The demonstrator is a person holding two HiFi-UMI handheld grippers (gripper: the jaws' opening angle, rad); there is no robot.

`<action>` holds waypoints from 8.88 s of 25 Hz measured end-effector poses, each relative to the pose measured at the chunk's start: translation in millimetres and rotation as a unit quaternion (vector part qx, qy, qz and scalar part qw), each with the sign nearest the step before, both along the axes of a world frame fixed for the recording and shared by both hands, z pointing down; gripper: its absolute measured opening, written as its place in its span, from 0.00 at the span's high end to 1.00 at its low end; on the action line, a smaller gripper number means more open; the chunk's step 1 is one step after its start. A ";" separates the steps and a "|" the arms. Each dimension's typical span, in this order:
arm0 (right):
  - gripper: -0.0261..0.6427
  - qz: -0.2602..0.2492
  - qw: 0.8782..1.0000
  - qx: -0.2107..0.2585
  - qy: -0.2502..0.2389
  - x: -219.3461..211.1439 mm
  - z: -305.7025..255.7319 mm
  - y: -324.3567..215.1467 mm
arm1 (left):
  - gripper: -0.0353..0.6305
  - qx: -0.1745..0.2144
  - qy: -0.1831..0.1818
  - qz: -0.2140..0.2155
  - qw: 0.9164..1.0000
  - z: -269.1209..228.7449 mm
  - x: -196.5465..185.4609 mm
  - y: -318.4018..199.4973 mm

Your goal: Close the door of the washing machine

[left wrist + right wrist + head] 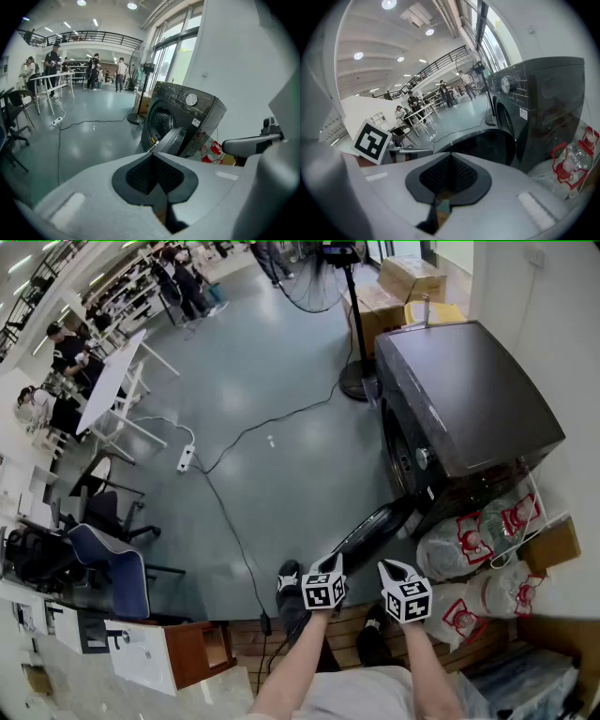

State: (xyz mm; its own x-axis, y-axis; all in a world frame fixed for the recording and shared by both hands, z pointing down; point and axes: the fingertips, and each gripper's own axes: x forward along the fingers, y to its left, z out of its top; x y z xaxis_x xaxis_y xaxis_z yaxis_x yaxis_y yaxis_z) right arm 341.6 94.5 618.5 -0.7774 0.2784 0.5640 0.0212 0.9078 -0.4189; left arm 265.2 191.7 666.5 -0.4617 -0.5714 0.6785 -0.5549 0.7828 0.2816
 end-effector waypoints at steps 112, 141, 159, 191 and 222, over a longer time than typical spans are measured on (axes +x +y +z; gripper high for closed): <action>0.73 -0.247 0.954 0.142 0.097 -297.8 62.1 -39.6 | 0.60 -0.109 -0.059 0.489 0.864 30.2 -262.2 -111.8; 0.73 -0.054 0.975 0.156 0.148 -349.1 66.2 -111.7 | 0.55 -0.061 -0.087 0.620 0.777 30.2 -320.5 -206.9; 0.71 0.086 0.967 0.151 0.186 -370.4 67.1 -138.2 | 0.54 0.001 -0.069 0.677 0.732 24.8 -340.7 -239.6; 0.81 0.602 0.778 0.035 0.177 -329.4 63.4 -170.3 | 0.66 -0.006 0.017 0.526 0.850 15.8 -383.1 -267.4; 0.96 0.643 0.755 -0.022 0.129 -325.4 65.4 -214.7 | 0.94 0.000 0.057 0.550 0.833 31.4 -391.3 -335.5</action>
State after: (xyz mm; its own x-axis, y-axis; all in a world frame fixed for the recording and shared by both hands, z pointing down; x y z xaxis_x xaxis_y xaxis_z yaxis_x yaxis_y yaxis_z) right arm 16.2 -120.2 684.0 -0.2872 -0.5891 0.7553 -0.9526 0.0934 -0.2894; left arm -126.1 -143.9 697.9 0.4095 -0.6066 0.6814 -0.9059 -0.1819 0.3824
